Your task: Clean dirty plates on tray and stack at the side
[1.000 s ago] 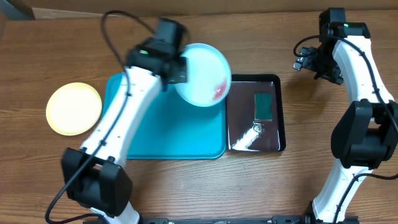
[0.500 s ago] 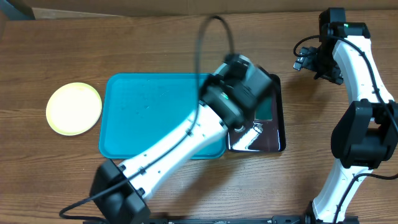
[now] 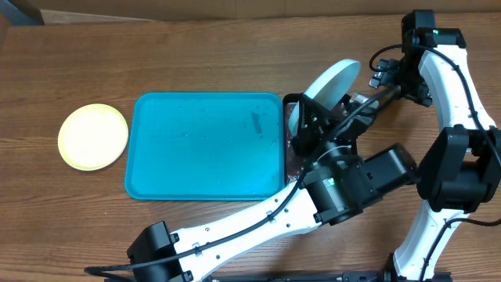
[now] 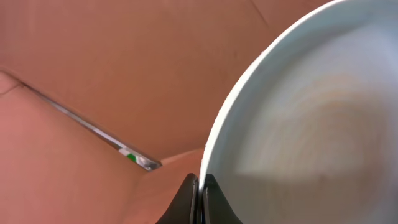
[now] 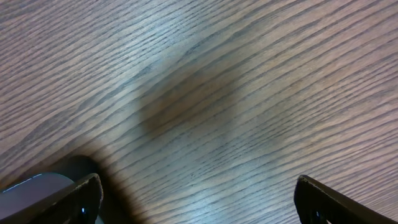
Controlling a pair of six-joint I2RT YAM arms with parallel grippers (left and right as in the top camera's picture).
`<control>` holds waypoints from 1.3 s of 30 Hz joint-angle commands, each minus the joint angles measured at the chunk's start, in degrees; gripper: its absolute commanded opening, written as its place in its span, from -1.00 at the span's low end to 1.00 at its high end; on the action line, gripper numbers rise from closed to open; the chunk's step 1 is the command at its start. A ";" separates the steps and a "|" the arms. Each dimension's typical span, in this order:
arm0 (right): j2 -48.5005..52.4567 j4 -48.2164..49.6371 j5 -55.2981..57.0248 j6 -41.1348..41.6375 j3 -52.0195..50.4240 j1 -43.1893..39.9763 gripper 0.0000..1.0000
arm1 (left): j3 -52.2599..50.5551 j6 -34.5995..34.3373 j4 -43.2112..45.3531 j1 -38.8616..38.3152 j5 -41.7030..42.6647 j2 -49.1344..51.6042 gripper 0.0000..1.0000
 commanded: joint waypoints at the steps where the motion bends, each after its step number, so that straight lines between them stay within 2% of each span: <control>1: -1.44 0.22 0.44 0.28 0.87 -0.15 1.00 | 1.70 7.26 3.32 0.00 -4.55 0.68 -0.91; 5: -1.44 0.20 0.44 0.28 0.87 -0.15 1.00 | 1.70 9.68 5.68 0.02 -4.55 0.68 -0.91; 28: -1.44 0.22 0.44 0.28 0.87 -0.15 1.00 | 1.70 8.92 5.64 0.07 -3.17 0.68 -0.91; 31: -1.44 0.20 0.44 0.28 0.87 -0.15 1.00 | 1.64 8.76 4.35 0.37 1.70 0.70 -0.92; 33: -1.44 0.20 0.44 0.28 0.87 -0.15 1.00 | 1.33 6.27 1.75 1.09 9.46 0.70 -0.91; 35: -1.44 0.20 0.44 0.28 0.87 -0.15 1.00 | 1.14 1.22 -1.07 2.12 13.88 0.72 -0.91; 36: -1.44 0.20 0.44 0.28 0.87 -0.15 1.00 | 1.03 -5.18 -4.72 3.78 19.08 0.72 -0.91; 39: -1.44 0.22 0.44 0.28 0.87 -0.15 1.00 | 0.79 -14.29 -9.27 7.56 29.75 0.72 -0.91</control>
